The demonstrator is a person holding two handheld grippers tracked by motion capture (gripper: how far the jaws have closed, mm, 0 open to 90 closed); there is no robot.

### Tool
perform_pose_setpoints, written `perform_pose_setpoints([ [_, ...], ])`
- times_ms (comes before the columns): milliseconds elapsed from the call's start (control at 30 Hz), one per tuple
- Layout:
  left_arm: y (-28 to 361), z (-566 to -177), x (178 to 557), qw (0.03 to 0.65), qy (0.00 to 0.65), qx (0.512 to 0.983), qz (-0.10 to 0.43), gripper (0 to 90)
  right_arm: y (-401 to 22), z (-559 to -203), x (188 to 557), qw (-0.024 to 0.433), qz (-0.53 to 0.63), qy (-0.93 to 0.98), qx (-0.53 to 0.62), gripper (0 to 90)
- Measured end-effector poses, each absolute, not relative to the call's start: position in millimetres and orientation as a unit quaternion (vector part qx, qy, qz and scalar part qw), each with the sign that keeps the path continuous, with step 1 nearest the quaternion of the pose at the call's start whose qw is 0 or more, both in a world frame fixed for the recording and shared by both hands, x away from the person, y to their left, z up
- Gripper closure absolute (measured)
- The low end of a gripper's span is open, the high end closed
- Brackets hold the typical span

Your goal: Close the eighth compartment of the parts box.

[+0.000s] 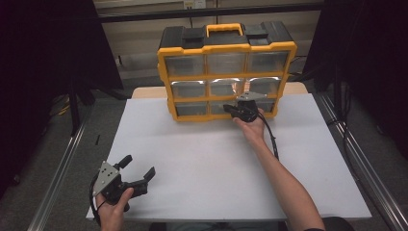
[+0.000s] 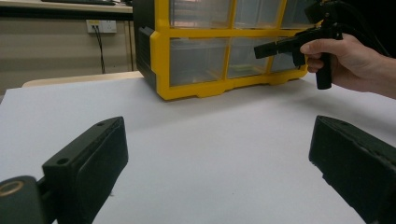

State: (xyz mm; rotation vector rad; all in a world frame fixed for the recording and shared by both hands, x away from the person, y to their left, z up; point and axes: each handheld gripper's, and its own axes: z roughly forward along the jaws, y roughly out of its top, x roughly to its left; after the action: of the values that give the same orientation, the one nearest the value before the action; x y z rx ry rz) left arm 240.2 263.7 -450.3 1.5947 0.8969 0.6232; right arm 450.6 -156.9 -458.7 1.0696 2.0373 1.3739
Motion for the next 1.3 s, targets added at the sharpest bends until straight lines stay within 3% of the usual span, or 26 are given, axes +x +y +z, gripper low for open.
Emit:
perform_pose_setpoints([
  [800,262,-452,243,0.569,0.391,0.675,0.262,4.7,-159,-462,451,0.224,0.493,0.741,0.396,89.5],
  [1300,266,-452,242,0.565,0.387,0.678,0.267,4.7,-158,-460,437,0.225,0.504,0.737,0.391,68.3],
])
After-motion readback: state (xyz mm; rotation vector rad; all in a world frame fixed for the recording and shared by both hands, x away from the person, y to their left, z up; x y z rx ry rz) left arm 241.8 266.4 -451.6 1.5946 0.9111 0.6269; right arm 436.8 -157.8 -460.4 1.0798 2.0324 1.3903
